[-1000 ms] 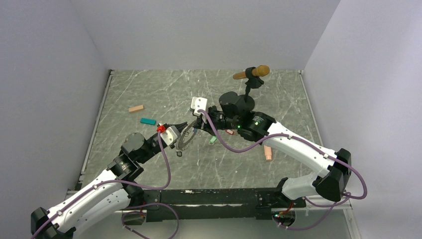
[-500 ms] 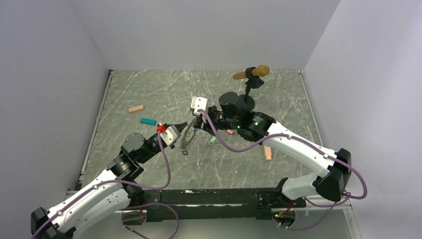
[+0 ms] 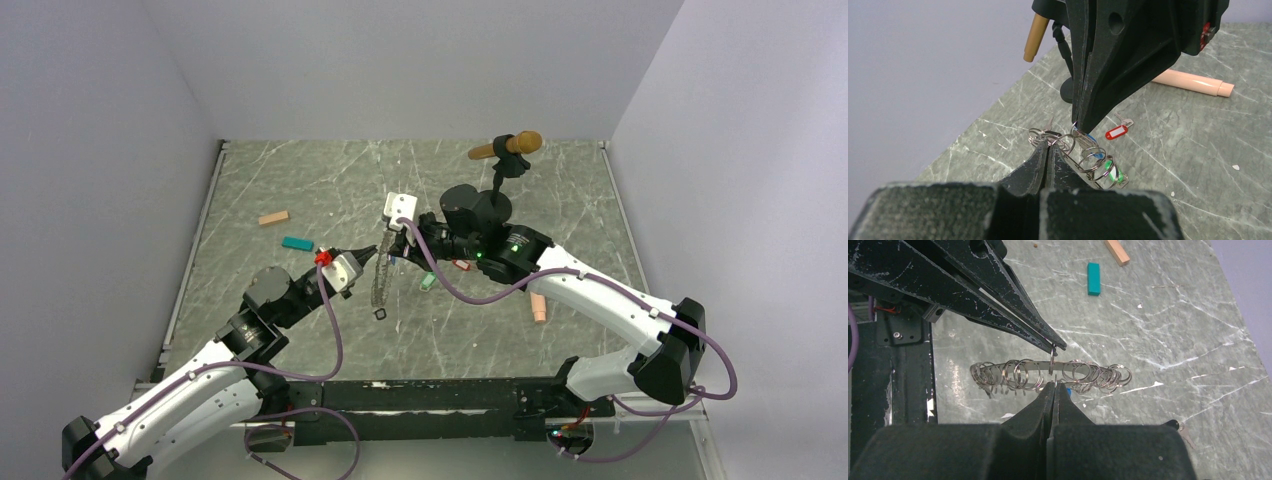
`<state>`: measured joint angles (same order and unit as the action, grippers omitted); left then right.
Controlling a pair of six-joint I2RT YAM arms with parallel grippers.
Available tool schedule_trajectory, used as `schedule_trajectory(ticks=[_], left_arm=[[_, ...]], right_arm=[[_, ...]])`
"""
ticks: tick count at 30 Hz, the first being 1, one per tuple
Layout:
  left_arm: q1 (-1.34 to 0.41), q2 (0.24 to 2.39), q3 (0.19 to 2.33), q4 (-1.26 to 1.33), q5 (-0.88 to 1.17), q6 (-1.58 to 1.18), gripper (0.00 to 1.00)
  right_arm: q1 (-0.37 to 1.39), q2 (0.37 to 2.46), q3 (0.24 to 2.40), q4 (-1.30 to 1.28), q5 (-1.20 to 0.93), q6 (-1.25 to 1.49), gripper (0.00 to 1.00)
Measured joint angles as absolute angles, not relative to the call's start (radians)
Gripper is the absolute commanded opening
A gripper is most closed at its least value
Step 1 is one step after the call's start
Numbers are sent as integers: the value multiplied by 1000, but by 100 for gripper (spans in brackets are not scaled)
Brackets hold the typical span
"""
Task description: Put the keys on the keyring
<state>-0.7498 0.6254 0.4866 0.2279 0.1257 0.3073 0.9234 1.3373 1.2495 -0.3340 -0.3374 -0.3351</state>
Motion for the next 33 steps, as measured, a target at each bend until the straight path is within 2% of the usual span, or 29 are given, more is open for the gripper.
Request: schedule_trajectory(ticks=[33], left_arm=[[-750,626,487,227,88,293,0]], right_arm=[[923,1349,1250,-311,-338,-310,0]])
